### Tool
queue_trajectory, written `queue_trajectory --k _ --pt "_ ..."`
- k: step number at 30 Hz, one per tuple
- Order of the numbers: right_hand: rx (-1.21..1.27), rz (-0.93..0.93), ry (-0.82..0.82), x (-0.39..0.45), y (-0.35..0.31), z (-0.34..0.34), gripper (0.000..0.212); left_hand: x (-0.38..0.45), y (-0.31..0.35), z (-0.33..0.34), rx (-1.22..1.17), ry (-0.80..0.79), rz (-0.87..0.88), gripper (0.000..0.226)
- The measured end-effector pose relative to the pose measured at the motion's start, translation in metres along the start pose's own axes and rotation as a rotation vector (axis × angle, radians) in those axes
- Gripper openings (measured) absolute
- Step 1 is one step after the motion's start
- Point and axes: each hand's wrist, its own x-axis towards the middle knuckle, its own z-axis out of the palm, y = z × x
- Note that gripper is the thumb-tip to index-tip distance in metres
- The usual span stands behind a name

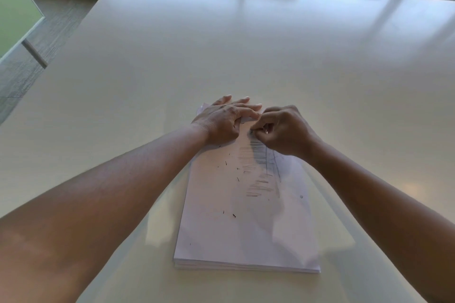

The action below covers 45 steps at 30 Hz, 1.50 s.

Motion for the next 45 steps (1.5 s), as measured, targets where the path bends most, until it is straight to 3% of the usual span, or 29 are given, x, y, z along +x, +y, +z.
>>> queue_trajectory --k 4,10,15,22,27,32,38,41,45 --pt "-0.045 0.039 0.060 0.001 0.000 0.003 0.014 0.001 -0.001 0.001 0.007 -0.007 0.017 0.061" --pt "-0.015 -0.113 -0.044 -0.012 -0.006 0.005 0.013 -0.001 0.001 -0.001 0.004 -0.010 0.012 0.063" --pt "-0.009 -0.012 0.128 0.000 -0.001 0.014 0.014 -0.002 0.003 -0.002 0.019 0.003 0.031 0.051" --pt "0.016 -0.092 -0.038 -0.006 -0.012 0.008 0.013 0.001 0.000 0.001 0.011 -0.012 0.013 0.061" --pt "0.011 0.012 0.105 0.003 -0.009 0.012 0.016 -0.002 0.001 0.000 0.008 -0.001 0.025 0.052" --pt "0.043 -0.085 -0.105 -0.004 -0.017 0.005 0.014 0.001 -0.001 0.001 -0.008 0.007 0.030 0.054" --pt "-0.005 -0.039 0.080 0.008 -0.009 0.013 0.017 -0.002 0.002 -0.002 -0.001 0.000 0.041 0.051" --pt "0.049 -0.095 -0.011 -0.001 -0.018 0.013 0.014 0.002 -0.003 0.001 -0.011 0.002 0.072 0.045" --pt "0.070 -0.056 -0.129 -0.006 -0.014 0.002 0.012 -0.005 0.005 -0.006 -0.012 -0.015 0.038 0.059"
